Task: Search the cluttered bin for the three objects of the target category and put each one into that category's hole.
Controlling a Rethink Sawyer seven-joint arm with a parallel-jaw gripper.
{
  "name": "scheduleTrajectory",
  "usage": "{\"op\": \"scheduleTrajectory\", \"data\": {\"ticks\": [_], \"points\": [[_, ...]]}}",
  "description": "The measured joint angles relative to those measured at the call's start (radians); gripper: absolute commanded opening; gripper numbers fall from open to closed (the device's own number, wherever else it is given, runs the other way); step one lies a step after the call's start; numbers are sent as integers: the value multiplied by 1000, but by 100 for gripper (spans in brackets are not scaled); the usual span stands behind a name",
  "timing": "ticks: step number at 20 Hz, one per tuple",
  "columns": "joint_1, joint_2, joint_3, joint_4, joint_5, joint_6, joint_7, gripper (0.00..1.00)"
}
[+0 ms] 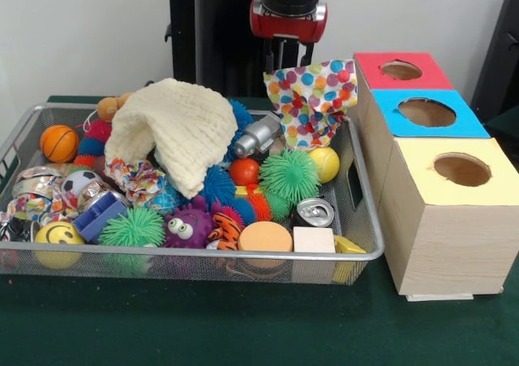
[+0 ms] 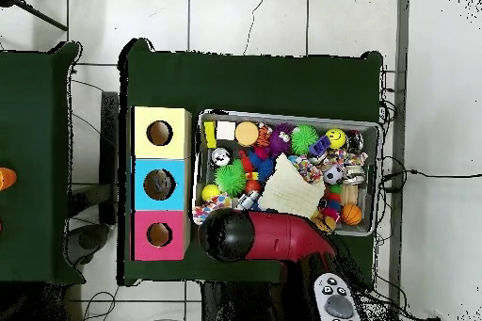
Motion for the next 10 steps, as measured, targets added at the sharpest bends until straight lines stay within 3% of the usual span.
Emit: {"op": "scheduleTrajectory", "data": {"ticks": [10], "points": [[-9, 38, 19, -12, -17, 0, 0, 100]]}}
